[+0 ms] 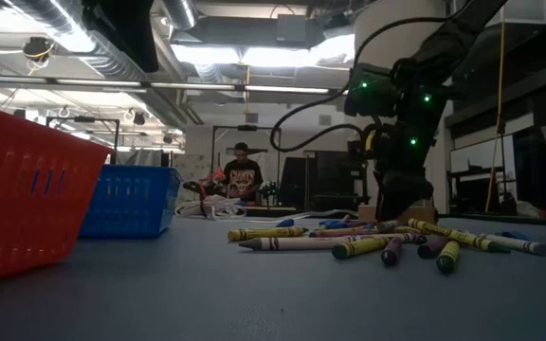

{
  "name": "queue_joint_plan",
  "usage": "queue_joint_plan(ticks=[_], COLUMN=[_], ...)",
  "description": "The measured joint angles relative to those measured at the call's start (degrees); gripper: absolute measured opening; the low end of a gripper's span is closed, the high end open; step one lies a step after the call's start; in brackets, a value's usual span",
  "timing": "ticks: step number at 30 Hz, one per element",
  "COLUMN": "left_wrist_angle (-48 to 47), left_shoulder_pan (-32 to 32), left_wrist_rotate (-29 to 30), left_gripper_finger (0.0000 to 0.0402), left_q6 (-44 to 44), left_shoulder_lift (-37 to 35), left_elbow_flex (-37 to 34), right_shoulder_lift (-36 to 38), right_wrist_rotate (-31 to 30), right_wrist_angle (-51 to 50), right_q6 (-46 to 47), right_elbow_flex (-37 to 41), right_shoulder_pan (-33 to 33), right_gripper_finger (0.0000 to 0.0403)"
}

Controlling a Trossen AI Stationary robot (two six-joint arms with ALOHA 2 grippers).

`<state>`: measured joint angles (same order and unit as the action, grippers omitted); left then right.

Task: Sort crayons
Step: Put the violet crayon into the orange bin

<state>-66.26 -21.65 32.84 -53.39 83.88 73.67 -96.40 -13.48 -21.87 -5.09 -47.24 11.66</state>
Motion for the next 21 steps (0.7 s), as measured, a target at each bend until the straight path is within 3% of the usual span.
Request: queue_joint_plan(ticks=[13, 21], left_wrist_angle=[0.01, 0.02], left_shoulder_pan=[0.0, 0.0], left_wrist_rotate=[-0.13, -0.13], left_gripper_finger=[0.007, 0.007], left_q6=[-0.02, -0.07], left_shoulder_lift=[0.0, 0.0], left_elbow_flex=[0.0, 0.0], right_shoulder_lift=[-0.17, -0.2], right_wrist_rotate=[3.97, 4.64], right_wrist_angle=[-0.44, -0.57], right_q6=[-1.28, -1.29], right_elbow_flex=[0.07, 0.11], right_shoulder_pan=[0.0, 0.04], right_gripper_finger=[0.0051, 0.0026])
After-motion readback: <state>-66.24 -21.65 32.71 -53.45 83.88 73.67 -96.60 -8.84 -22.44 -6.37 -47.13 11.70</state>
